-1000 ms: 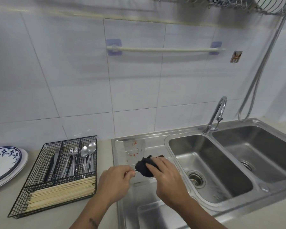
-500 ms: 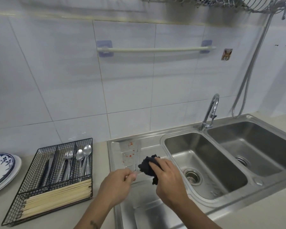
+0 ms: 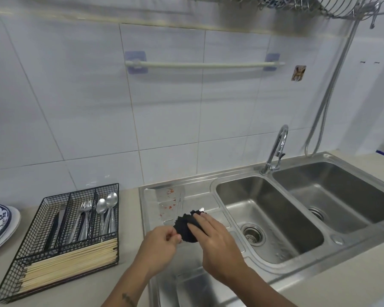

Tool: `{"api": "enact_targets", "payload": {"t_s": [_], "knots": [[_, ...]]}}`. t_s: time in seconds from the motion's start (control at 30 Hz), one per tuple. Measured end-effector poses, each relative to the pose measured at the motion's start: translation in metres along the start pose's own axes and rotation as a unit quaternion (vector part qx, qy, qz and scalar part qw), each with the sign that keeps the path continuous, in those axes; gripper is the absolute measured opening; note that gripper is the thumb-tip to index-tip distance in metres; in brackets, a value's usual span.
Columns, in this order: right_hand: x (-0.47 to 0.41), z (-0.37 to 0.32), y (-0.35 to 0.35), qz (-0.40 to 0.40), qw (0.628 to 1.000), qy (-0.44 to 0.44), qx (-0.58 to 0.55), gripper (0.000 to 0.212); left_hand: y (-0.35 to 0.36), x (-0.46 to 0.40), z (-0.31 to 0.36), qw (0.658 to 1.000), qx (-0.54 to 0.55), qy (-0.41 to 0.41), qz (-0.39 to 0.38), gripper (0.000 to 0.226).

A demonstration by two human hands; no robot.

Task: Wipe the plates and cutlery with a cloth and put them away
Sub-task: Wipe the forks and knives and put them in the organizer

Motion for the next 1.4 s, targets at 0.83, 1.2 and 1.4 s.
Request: {"api": "enact_targets", "payload": {"t_s": [0.83,1.2,1.4], "knots": [[-0.007,-0.008,0.002,-0.027,0.999,0.003,-0.047,0.072,-0.022,-0.011,-0.005,0.999,0.004,0.032,-0.015,0.030],[-0.015,0.035,0.001,0.017,0.995,0.095,-0.028,0.072,0.005,-0.015,-0.032,0.995,0.071,-0.032,-0.054,0.020],[-0.022,0.023,-0.013,0.064,0.996,0.069,-0.002,0.063,0.000,-0.025,-0.022,0.982,0.159,-0.093,0.041,0.013]]}}
Point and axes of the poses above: each hand's wrist, its own x-axis away from the middle knuckle, its own y-axis out of the palm, z = x × y, the point moved 1 cm from there along -x, towards the middle knuckle, and after that the axes turned 10 degrees about -x, right-handed, at the moved point
